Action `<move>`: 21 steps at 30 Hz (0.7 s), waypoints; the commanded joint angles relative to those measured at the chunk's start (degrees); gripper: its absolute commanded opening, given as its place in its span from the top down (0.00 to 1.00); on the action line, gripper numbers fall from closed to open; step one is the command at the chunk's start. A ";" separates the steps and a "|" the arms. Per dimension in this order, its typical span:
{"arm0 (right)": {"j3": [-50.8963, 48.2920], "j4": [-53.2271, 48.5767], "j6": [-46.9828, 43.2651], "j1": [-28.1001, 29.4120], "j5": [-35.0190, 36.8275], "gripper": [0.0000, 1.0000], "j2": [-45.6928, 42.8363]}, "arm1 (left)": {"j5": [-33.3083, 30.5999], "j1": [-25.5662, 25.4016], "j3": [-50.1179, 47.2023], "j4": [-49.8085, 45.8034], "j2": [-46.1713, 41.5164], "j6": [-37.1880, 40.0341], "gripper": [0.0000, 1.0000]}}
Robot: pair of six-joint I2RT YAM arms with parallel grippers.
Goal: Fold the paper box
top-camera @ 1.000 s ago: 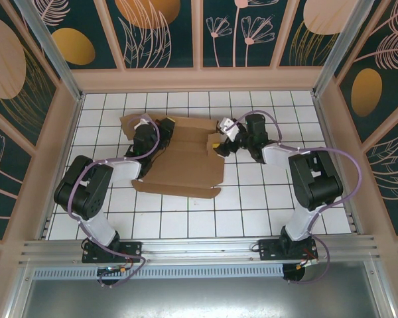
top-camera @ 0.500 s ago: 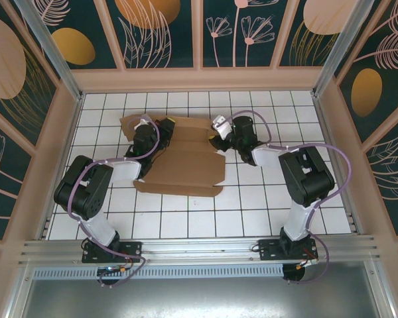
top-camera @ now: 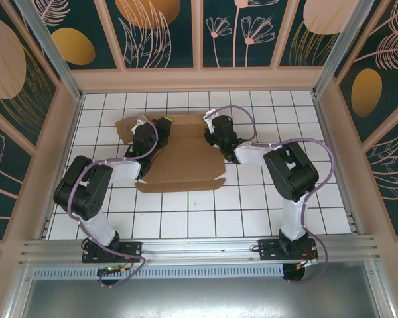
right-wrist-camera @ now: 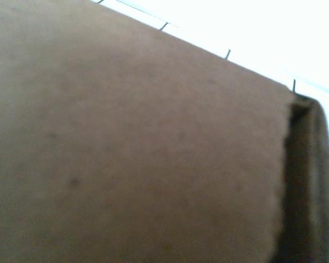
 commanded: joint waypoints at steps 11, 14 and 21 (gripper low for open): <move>5.21 -8.49 11.43 2.41 16.59 1.00 5.05 | 0.82 -0.80 -3.77 -8.64 -2.81 -1.71 1.00; 9.95 -16.01 17.69 2.40 20.55 1.00 7.27 | 0.12 -0.96 -3.74 -9.27 -3.49 -1.90 1.00; 19.02 -28.62 29.25 2.92 23.67 1.00 11.62 | -0.95 -1.52 -3.27 -10.77 -3.40 -2.23 1.00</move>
